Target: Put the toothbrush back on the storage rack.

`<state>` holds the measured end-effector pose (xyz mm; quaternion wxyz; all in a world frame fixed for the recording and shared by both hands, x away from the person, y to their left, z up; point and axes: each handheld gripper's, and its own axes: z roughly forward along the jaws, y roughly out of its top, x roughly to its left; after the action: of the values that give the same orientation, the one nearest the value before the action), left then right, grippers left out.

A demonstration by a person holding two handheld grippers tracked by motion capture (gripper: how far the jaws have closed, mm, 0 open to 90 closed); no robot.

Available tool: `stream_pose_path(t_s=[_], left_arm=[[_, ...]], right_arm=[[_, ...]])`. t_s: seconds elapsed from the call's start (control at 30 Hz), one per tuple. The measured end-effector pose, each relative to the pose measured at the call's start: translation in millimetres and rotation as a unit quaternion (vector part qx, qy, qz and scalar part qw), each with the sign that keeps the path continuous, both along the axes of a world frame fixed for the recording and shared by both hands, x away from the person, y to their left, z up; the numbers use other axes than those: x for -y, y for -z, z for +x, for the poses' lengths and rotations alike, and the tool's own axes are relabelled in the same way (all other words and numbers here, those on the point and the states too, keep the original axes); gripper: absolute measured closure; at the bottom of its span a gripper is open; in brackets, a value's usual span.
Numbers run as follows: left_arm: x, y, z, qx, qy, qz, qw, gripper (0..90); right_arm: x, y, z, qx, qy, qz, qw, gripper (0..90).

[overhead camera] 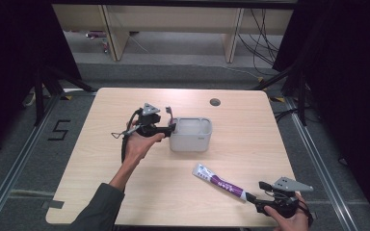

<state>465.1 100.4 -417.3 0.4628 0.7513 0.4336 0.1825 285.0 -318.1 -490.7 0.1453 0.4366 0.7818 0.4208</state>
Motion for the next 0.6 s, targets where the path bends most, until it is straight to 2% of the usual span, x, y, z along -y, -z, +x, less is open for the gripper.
stream_pose_path(t_s=[0.03, 0.1, 0.2, 0.3, 0.6], left_arm=[[-0.8, -1.0, -2.1, -0.002, 0.0, -0.006, 1.0, 28.1], [-3.6, -3.8, -6.1, -0.001, 0.007, 0.004, 1.0, 27.8], [-6.0, -6.5, -10.5, 0.002, 0.01, 0.007, 0.9999, 27.5], [-10.0, -8.1, -19.4, -0.007, 0.013, -0.012, 0.9998, 24.5], [-24.0, -4.3, -39.1, -0.012, 0.021, -0.013, 0.9996, 20.4]], right_arm=[[-0.1, -0.1, -0.2, -0.001, 0.0, 0.001, 1.0, 28.0], [-0.2, -0.3, -0.3, -0.003, 0.001, 0.001, 1.0, 28.0], [-0.3, -0.4, -0.3, -0.003, 0.0, 0.001, 1.0, 28.0], [-0.4, -0.1, -0.1, -0.001, -0.001, 0.0, 1.0, 28.0], [-0.5, 0.0, -0.2, -0.001, 0.001, 0.0, 1.0, 28.0]])
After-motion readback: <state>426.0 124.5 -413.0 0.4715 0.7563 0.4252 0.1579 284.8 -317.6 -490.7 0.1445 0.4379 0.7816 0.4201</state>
